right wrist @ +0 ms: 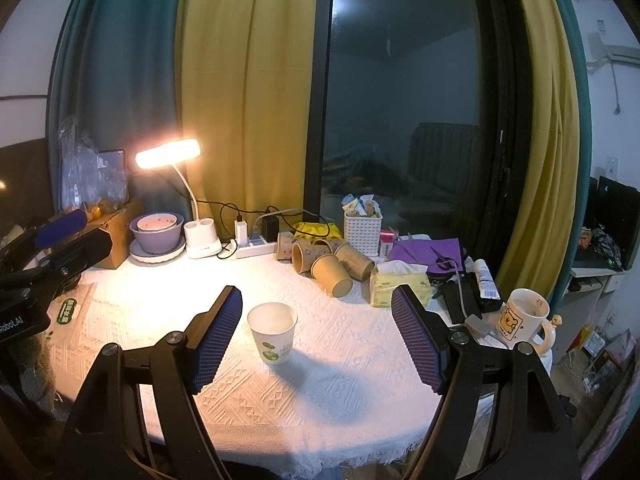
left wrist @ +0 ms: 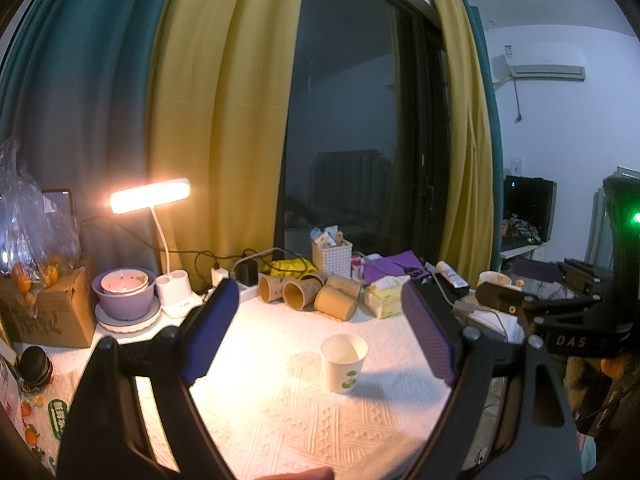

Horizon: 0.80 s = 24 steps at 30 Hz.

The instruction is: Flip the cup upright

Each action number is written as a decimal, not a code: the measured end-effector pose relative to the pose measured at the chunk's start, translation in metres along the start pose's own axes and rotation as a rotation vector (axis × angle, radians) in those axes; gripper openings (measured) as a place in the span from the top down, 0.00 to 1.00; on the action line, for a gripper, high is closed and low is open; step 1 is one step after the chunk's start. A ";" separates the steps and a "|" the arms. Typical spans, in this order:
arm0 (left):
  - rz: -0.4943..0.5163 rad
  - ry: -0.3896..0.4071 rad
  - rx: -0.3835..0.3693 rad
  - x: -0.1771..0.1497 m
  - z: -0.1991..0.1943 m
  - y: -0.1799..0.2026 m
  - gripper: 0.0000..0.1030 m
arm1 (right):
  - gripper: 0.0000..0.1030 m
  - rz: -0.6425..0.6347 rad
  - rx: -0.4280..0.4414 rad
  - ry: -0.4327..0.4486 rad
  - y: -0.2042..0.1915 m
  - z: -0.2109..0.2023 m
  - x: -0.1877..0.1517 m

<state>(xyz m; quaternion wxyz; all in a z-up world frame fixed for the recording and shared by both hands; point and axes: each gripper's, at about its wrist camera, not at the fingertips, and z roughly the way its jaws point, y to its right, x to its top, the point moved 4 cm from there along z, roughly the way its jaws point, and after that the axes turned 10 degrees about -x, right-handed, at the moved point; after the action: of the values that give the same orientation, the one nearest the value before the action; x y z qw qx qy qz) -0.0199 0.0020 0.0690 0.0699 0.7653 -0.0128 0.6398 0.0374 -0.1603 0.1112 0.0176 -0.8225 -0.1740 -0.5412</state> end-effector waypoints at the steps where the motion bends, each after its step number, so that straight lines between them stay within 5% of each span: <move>1: 0.000 0.001 0.000 0.001 0.001 -0.001 0.18 | 0.22 0.000 0.000 0.000 0.000 0.000 0.000; 24: -0.002 -0.002 -0.001 0.001 0.001 -0.001 0.18 | 0.22 0.000 0.000 -0.001 0.000 0.000 0.000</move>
<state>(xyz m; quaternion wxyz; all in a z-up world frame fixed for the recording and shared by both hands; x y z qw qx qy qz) -0.0185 0.0024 0.0696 0.0711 0.7659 -0.0124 0.6388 0.0375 -0.1598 0.1114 0.0174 -0.8229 -0.1738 -0.5407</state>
